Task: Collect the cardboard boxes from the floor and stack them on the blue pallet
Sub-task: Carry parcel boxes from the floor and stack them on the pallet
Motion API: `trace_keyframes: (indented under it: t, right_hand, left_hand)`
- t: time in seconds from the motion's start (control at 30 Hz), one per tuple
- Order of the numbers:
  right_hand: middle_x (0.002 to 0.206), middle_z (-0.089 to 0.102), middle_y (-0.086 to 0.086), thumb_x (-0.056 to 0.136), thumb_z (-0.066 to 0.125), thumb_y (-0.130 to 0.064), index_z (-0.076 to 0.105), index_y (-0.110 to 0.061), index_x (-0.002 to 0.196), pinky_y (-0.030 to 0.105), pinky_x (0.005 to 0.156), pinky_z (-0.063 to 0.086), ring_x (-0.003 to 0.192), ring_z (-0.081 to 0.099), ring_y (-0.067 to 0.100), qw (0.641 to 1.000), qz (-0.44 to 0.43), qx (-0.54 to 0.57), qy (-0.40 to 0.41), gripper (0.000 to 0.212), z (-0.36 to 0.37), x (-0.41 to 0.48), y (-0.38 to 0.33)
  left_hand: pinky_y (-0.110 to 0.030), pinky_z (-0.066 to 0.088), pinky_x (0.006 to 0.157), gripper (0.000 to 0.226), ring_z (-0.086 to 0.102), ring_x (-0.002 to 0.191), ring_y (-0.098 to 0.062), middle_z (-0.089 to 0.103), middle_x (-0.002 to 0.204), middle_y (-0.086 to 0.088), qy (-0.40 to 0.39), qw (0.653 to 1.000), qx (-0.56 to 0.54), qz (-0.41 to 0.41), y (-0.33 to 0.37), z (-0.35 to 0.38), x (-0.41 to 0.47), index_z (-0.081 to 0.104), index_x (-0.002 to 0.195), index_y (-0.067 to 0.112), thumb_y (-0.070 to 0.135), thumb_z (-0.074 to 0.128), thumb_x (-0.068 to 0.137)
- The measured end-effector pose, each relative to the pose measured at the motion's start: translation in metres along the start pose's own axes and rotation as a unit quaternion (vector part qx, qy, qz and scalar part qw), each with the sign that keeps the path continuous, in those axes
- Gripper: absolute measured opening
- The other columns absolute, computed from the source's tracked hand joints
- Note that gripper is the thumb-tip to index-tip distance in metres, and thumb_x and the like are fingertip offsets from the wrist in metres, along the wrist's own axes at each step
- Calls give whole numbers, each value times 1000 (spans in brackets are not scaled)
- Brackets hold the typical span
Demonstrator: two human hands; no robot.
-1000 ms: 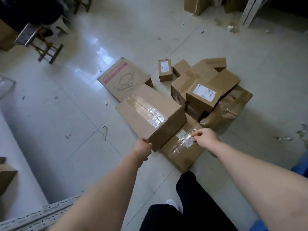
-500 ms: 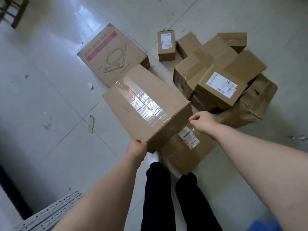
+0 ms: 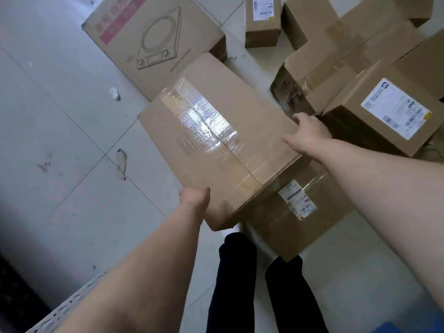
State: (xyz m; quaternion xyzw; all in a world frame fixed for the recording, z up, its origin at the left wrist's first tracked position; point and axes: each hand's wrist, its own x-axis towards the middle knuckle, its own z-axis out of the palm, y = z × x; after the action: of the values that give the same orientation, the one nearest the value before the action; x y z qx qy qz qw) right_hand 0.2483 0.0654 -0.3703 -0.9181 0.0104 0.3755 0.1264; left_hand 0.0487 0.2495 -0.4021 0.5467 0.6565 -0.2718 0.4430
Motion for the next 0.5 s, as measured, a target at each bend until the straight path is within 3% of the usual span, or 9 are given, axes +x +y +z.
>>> trace_keyframes:
  t: [0.1,0.17,0.27,0.5]
  right_hand:
    - [144,44,15,89,63,-32,34,-14,144,43,105,39,130,44,35,1000,13,-1,-27,65,10,17,-1]
    - [147,38,14,89,62,-34,32,-14,145,45,108,35,134,37,35,1000,15,-21,-7,66,14,26,1]
    - [153,29,12,89,60,-42,29,-15,147,48,109,29,139,28,34,999,26,-45,13,72,18,39,6]
    - [139,49,14,83,60,-54,43,-14,137,43,103,40,126,47,38,997,56,5,-47,70,32,58,21]
  left_hand:
    - [-40,49,95,28,57,100,-28,58,129,-16,10,999,-37,-32,-2,10,22,48,107,11,27,62,88]
    - [-41,49,98,47,56,116,-35,53,134,-17,36,996,-52,-56,-3,14,32,45,123,2,30,61,89]
    - [-45,43,104,68,47,124,-38,44,140,-16,72,991,-64,-90,-6,16,46,29,137,1,37,61,90]
    - [-54,44,100,83,50,119,-39,46,138,-13,34,989,-83,-114,-17,21,69,32,141,7,55,65,81]
